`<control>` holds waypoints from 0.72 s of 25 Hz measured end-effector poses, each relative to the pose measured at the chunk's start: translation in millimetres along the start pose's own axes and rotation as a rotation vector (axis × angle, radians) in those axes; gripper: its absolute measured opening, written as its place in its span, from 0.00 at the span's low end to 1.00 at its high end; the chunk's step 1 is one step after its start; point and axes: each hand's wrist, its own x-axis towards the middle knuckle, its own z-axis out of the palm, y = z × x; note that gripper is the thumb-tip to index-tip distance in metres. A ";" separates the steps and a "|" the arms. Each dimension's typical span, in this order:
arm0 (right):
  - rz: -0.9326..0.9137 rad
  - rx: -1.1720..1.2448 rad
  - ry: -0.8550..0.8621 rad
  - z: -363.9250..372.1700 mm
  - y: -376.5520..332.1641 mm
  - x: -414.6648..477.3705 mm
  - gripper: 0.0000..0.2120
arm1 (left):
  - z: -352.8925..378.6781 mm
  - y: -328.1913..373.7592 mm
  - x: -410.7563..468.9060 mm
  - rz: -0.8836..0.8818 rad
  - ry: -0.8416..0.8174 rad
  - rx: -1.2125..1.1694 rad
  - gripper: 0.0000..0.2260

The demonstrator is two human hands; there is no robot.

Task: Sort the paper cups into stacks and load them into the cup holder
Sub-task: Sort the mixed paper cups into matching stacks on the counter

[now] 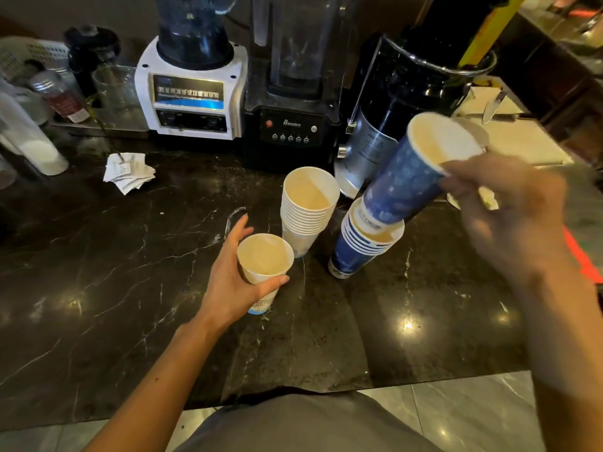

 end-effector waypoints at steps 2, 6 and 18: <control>-0.010 -0.059 -0.161 15.9 0.4 -9.3 0.07 | -2.9 2.8 -1.3 0.007 0.016 -0.002 0.49; 0.132 -0.068 -0.646 52.2 -4.0 -29.3 0.10 | -16.2 14.3 -7.1 0.037 0.101 -0.015 0.51; 0.489 0.171 -0.366 80.7 0.8 -69.9 0.36 | -34.8 147.4 73.5 0.527 0.264 -0.064 0.47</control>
